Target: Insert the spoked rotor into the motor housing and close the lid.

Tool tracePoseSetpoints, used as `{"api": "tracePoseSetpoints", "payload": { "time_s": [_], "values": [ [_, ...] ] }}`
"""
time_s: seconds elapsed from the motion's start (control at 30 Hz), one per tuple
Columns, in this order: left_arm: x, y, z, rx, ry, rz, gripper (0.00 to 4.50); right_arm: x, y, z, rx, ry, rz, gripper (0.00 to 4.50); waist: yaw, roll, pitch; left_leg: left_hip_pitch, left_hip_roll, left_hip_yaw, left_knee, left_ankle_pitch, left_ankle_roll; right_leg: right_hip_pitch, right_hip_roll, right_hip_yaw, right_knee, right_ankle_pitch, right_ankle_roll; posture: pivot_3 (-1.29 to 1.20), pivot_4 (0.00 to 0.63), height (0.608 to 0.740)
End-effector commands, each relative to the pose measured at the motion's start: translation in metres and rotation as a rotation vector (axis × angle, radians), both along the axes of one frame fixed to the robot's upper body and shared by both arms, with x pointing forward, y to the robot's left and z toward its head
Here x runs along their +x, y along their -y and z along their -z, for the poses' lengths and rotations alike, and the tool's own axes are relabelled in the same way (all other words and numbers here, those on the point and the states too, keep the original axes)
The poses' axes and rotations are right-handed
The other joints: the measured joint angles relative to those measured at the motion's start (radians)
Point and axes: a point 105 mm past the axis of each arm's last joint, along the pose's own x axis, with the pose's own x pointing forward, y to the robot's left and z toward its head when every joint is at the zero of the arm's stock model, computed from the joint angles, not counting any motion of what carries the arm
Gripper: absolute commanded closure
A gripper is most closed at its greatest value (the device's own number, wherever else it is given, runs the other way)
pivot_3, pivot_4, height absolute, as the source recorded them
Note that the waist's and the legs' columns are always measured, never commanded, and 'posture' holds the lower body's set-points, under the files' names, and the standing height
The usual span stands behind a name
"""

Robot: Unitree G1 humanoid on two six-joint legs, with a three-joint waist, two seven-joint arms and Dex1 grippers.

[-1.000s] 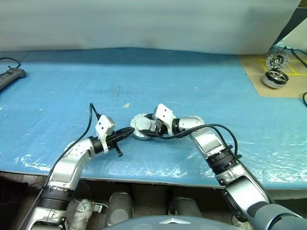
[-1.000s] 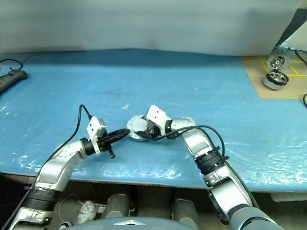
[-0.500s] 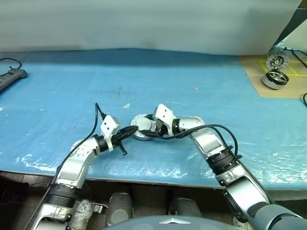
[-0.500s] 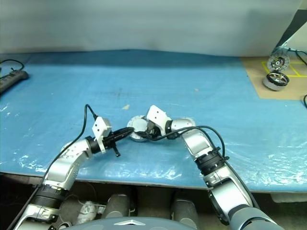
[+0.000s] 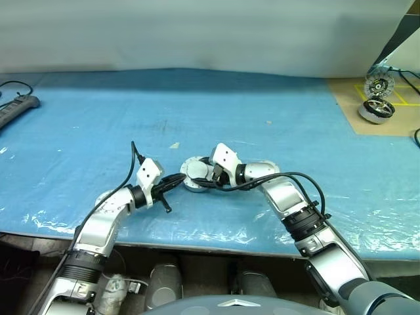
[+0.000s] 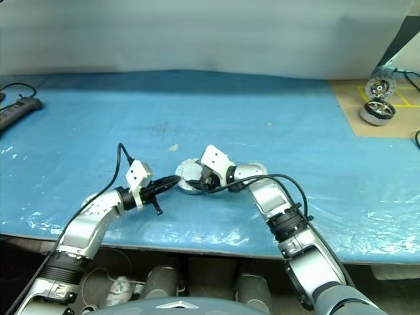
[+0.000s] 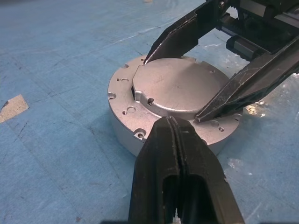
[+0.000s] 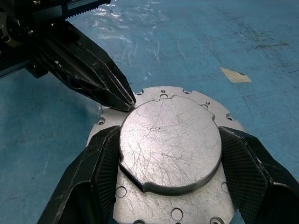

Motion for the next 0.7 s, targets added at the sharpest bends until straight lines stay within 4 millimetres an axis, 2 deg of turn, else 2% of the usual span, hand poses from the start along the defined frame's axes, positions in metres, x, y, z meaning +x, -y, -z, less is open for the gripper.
{"api": "tracePoseSetpoints", "payload": {
  "time_s": [0.03, 0.13, 0.17, 0.27, 0.5, 0.57, 0.63, 0.7],
  "values": [
    [-0.004, 0.006, 0.004, 0.03, -0.035, 0.025, 4.49, -0.006, 0.015, 0.035, -0.063, -0.126, 0.059, 1.2, 0.0, 0.0, 0.0, 0.0, 0.0, 0.0, 0.0, 0.0, 0.0, 0.0, 0.0, 0.0, 0.0, 0.0, 0.0, 0.0, 0.15, 0.74],
    [-0.003, 0.008, 0.0, 0.034, -0.027, 0.026, 4.5, -0.006, 0.011, 0.023, 0.012, -0.136, 0.062, 0.14, 0.0, 0.0, 0.0, -0.001, 0.0, 0.0, -0.001, 0.0, 0.0, -0.001, 0.0, 0.0, -0.001, 0.0, 0.0, 0.0, 0.15, 0.74],
    [-0.003, 0.009, -0.001, 0.034, -0.027, 0.027, 4.5, -0.004, 0.012, 0.022, 0.016, -0.135, 0.081, 0.06, -0.001, 0.0, 0.0, -0.002, 0.0, 0.0, -0.001, 0.0, 0.0, -0.002, 0.0, 0.0, -0.001, 0.0, 0.0, 0.0, 0.15, 0.74],
    [-0.003, 0.009, -0.003, 0.035, -0.027, 0.027, 4.5, -0.004, 0.008, -0.012, 0.211, -0.22, 0.065, 0.06, 0.001, 0.0, 0.001, -0.003, 0.0, 0.0, -0.003, 0.0, 0.0, -0.004, 0.0, 0.0, -0.001, 0.0, 0.0, 0.0, 0.15, 0.74],
    [-0.003, 0.012, -0.008, 0.036, -0.027, 0.032, 4.5, -0.001, 0.019, -0.056, 0.332, -0.153, 0.056, 0.06, 0.0, -0.001, 0.002, -0.014, 0.0, 0.0, -0.003, 0.0, 0.0, -0.012, 0.0, 0.0, -0.002, 0.004, -0.006, 0.0, 0.15, 0.74],
    [-0.002, 0.012, -0.01, 0.036, -0.025, 0.031, 4.5, -0.001, 0.026, -0.062, 0.367, -0.16, 0.083, 0.06, -0.002, -0.001, 0.002, -0.018, 0.0, 0.0, -0.003, 0.0, 0.0, -0.017, 0.0, -0.001, -0.001, 0.004, -0.007, 0.0, 0.15, 0.74],
    [-0.001, 0.012, -0.012, 0.032, -0.023, 0.025, 4.5, 0.003, 0.041, -0.065, 0.439, -0.208, 0.156, 0.06, -0.002, -0.001, 0.002, -0.02, 0.0, 0.0, -0.003, 0.0, 0.0, -0.019, 0.0, -0.001, -0.001, 0.004, -0.007, 0.0, 0.15, 0.74],
    [-0.002, 0.013, -0.011, 0.033, -0.026, 0.026, 4.5, 0.005, 0.059, -0.059, 0.465, -0.262, 0.229, 0.06, 0.0, -0.002, 0.003, -0.021, -0.001, 0.0, -0.003, 0.0, 0.0, -0.019, 0.0, -0.001, -0.002, 0.004, -0.007, 0.0, 0.15, 0.74]
  ]
}}
